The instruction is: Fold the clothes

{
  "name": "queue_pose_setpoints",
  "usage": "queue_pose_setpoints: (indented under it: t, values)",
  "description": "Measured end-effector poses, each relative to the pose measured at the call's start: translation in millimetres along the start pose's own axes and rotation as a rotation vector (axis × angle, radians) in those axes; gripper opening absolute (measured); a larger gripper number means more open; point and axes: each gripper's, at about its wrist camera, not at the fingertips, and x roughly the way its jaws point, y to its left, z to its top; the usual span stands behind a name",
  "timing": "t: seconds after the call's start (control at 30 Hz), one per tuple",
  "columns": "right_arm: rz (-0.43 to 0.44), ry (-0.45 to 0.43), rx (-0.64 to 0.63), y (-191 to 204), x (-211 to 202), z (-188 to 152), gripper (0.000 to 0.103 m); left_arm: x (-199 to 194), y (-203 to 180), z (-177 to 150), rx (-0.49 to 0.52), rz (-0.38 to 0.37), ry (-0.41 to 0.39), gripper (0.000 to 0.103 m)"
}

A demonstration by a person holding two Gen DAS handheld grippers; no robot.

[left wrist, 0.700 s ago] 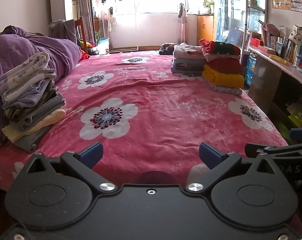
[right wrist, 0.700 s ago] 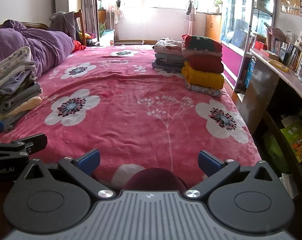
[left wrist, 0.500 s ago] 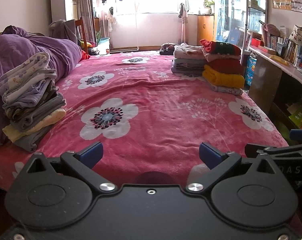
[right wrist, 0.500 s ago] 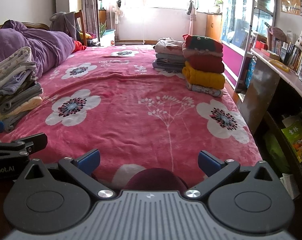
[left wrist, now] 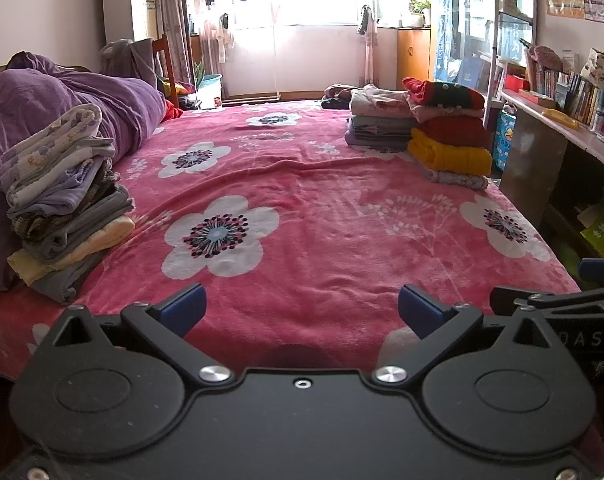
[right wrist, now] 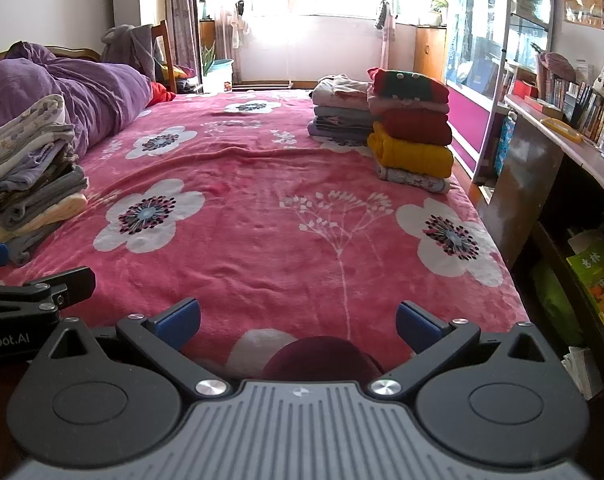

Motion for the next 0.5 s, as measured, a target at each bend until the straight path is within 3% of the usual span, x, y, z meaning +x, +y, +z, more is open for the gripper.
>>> queue_pose_setpoints:
  t: [0.5]
  values:
    - [0.028,0.001,0.005,-6.2,8.7,11.9,0.103,6.8,2.2,11.7,-0.001,-0.001,-0.001,0.102]
